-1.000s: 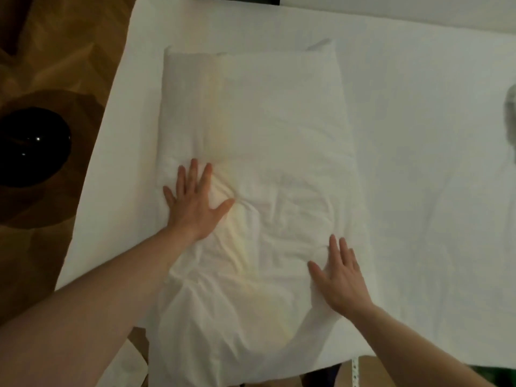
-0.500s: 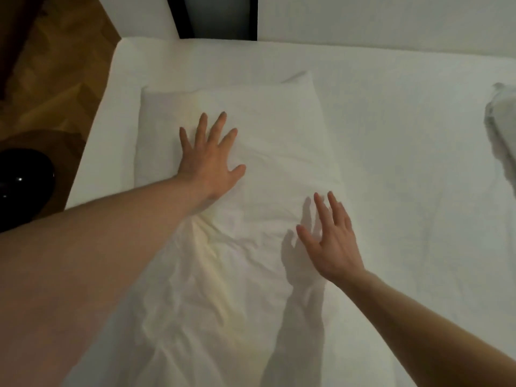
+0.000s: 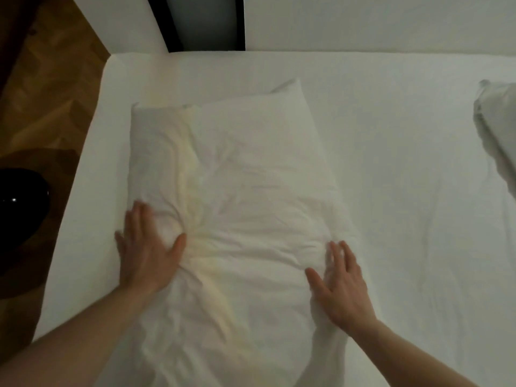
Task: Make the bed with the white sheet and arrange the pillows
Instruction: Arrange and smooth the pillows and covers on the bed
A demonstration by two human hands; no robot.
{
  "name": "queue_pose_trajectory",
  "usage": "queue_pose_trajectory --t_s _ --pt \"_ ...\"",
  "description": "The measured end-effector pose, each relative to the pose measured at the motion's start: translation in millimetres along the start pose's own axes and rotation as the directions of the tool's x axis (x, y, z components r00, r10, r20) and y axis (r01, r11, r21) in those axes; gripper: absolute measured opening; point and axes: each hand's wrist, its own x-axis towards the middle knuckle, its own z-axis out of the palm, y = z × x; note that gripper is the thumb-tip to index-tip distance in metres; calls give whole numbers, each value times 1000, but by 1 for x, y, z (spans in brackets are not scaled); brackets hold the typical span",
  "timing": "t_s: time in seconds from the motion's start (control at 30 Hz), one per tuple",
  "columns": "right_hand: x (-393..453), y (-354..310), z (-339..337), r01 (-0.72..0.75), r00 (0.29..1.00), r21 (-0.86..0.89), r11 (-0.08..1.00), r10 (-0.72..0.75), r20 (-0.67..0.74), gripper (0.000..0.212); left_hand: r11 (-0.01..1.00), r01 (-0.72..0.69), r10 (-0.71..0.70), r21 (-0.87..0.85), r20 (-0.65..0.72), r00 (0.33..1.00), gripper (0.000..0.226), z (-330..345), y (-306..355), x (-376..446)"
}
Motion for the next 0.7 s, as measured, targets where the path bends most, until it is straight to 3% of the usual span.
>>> queue_pose_trajectory --t_s 0.07,0.1,0.2,0.27,0.33,0.37,0.47,0.57,0.63,0.7 --pt "4 1 -11 -61 995 90 994 67 -68 96 945 286 -273 -158 98 957 124 1 -23 -15" --pt "10 4 -15 -105 991 118 987 114 -72 101 864 436 -396 -253 195 897 138 3 -29 -19" --pt "34 11 -26 -262 964 214 941 265 16 122 606 700 -536 -377 456 710 159 13 -41 -19" --pt "47 11 -29 -298 954 295 908 289 74 121 533 751 -529 -390 539 655 160 24 -46 -17" --pt "56 13 -28 -293 956 330 897 280 88 98 525 766 -532 -370 560 635 159 34 -45 -17" --pt "59 15 -28 -293 956 345 892 279 91 97 538 764 -538 -357 552 637 157 40 -45 -17" --pt "67 33 -24 -365 931 373 853 327 162 130 533 771 -545 -349 555 629 152 52 -46 -16" --pt "70 49 -26 -437 899 438 785 365 242 138 492 781 -516 -386 594 618 159 56 -50 -13" --pt "69 51 -25 -418 907 468 779 331 260 130 458 790 -504 -409 612 609 155 54 -56 -9" --pt "67 50 -23 -358 932 511 781 272 238 97 457 783 -504 -422 602 619 150 47 -57 -6"
